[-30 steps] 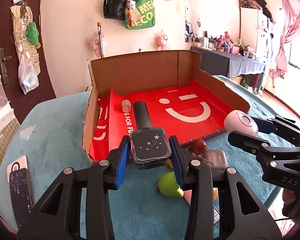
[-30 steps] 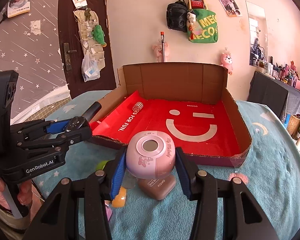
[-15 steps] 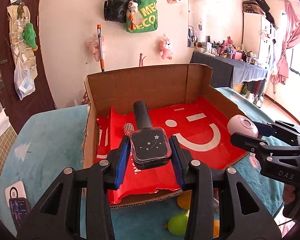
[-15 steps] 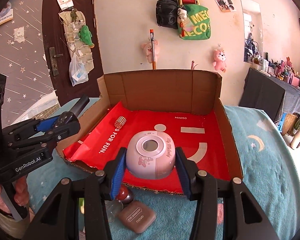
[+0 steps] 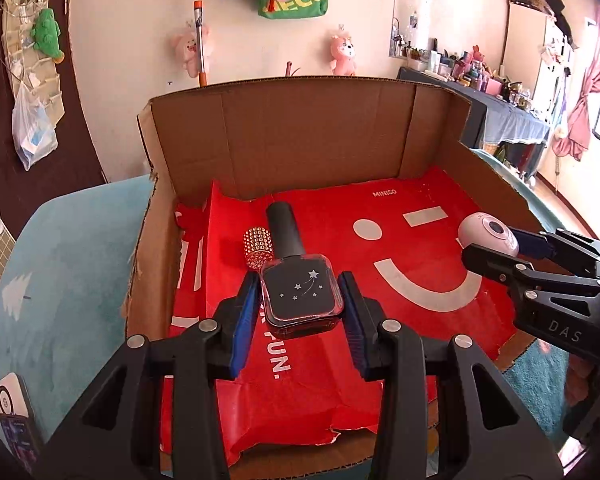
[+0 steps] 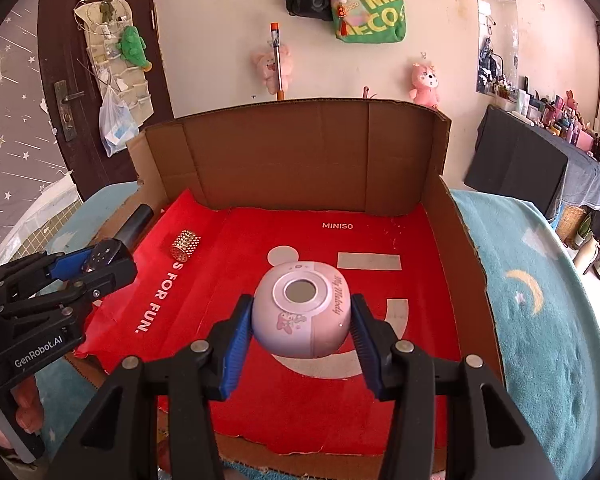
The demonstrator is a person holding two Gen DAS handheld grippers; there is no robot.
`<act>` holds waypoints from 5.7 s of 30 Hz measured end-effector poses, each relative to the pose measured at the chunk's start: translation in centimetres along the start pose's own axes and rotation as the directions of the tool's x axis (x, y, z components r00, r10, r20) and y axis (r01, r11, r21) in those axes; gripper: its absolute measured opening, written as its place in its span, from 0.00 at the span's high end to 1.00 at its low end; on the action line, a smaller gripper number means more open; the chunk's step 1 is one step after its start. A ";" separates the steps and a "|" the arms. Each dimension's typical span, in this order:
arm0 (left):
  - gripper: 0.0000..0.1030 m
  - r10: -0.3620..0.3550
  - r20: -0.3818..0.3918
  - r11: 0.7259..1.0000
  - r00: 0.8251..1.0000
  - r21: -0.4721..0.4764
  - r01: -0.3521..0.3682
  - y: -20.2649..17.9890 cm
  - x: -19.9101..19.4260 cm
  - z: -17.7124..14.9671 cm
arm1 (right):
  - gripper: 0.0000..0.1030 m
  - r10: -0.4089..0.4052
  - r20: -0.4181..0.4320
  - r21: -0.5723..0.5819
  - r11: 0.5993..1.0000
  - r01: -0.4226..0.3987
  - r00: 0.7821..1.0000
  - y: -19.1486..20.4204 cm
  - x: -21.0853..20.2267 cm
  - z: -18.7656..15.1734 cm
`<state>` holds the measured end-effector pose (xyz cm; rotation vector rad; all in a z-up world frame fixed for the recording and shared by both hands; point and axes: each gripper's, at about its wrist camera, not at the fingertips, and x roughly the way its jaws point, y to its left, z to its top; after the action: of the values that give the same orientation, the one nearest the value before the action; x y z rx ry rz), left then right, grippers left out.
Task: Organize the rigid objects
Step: 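Carry black polish in left gripper and pink compact in right gripper into box, then open left gripper releasing black polish while right gripper releases pink compact, then withdraw both grippers from the box back toward the remaining cosmetics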
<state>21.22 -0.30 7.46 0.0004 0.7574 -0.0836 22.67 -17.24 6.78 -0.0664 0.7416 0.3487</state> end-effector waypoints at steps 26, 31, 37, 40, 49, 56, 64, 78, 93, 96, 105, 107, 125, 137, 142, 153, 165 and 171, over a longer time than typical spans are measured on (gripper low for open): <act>0.64 0.026 -0.206 0.999 0.978 0.029 -0.021 0.2 5.6 -1.1 | 0.51 -0.050 -0.246 0.030 0.998 0.059 0.968 -1.6 6.7 -0.1; 0.64 0.025 -0.216 0.999 0.976 0.029 -0.019 0.2 5.8 -1.2 | 0.51 -0.059 -0.262 0.022 0.998 0.067 0.963 -1.3 7.2 0.1; 0.64 0.021 -0.215 1.000 0.976 0.026 -0.016 0.3 5.9 -1.3 | 0.51 -0.064 -0.264 0.018 0.997 0.071 0.962 -1.3 7.2 0.1; 0.63 0.018 -0.213 1.000 0.977 0.023 -0.013 0.3 5.9 -1.3 | 0.51 -0.062 -0.264 0.020 0.997 0.070 0.963 -1.3 7.2 0.1; 0.62 0.030 -0.197 0.999 0.980 0.040 -0.023 0.1 5.5 -1.4 | 0.51 -0.055 -0.260 0.032 0.997 0.066 0.964 -1.4 7.3 0.1; 0.60 0.050 -0.176 0.997 0.983 0.060 -0.040 -0.3 5.0 -1.4 | 0.51 -0.053 -0.248 0.039 0.997 0.064 0.967 -1.5 6.7 0.1; 0.34 0.087 -0.085 0.995 0.993 0.062 -0.082 -0.2 2.4 -0.7 | 0.50 -0.045 -0.194 0.046 0.997 0.055 0.980 -1.4 4.3 0.0; 0.12 0.100 0.028 0.994 0.995 0.051 -0.101 -0.5 -2.8 -0.7 | 0.29 -0.029 0.017 0.043 0.999 0.028 0.999 -0.5 -3.4 0.7; 0.00 0.051 0.138 0.998 0.989 0.033 -0.057 -1.3 -7.7 -2.8 | 0.02 -0.012 0.239 0.005 1.000 0.011 0.971 1.1 -9.6 -1.6; 0.00 0.044 0.149 0.998 0.988 0.039 -0.050 -1.6 -8.2 -3.5 | 0.02 -0.011 0.262 -0.010 1.000 0.014 0.965 1.7 -10.4 -2.4; 0.00 0.065 0.181 0.998 0.981 0.011 -0.068 -1.5 -9.8 -6.1 | 0.00 -0.016 0.287 -0.003 1.000 0.018 0.958 2.0 -11.9 -4.8; 0.00 0.070 0.189 0.997 0.979 0.024 -0.076 -1.8 -10.0 -6.6 | 0.00 -0.018 0.287 -0.008 1.000 0.021 0.958 2.2 -12.1 -5.4; 0.00 0.055 0.142 0.998 0.988 0.011 -0.057 -2.0 -11.0 -10.3 | 0.00 -0.024 0.260 0.032 0.999 0.017 0.965 1.9 -12.6 -9.5; 0.00 0.013 0.057 0.999 0.998 -0.046 -0.011 -1.3 -10.7 -12.1 | 0.00 -0.005 0.235 0.042 0.999 -0.005 0.972 2.0 -12.9 -11.4; 0.00 0.004 0.039 0.999 0.999 -0.050 -0.002 -1.4 -10.8 -12.8 | 0.00 0.010 0.207 0.044 0.999 -0.020 0.978 2.0 -12.7 -12.2; 0.00 -0.019 -0.019 0.998 1.000 -0.061 0.018 -2.0 -10.3 -14.3 | 0.00 0.017 0.168 0.049 0.998 -0.026 0.986 2.0 -12.4 -13.5; 0.00 -0.046 -0.068 0.998 0.997 -0.053 0.042 -3.1 -10.2 -16.0 | 0.00 0.015 0.094 0.071 0.997 -0.022 0.995 1.2 -11.3 -15.1; 0.00 -0.067 -0.081 0.997 0.994 -0.049 0.064 -3.6 -10.2 -16.6 | 0.00 0.006 0.060 0.080 0.997 -0.011 0.998 1.0 -10.6 -15.5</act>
<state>2.15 -2.60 2.54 -0.0658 0.8415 -0.1291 5.03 -22.17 2.52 0.0228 0.6960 0.3270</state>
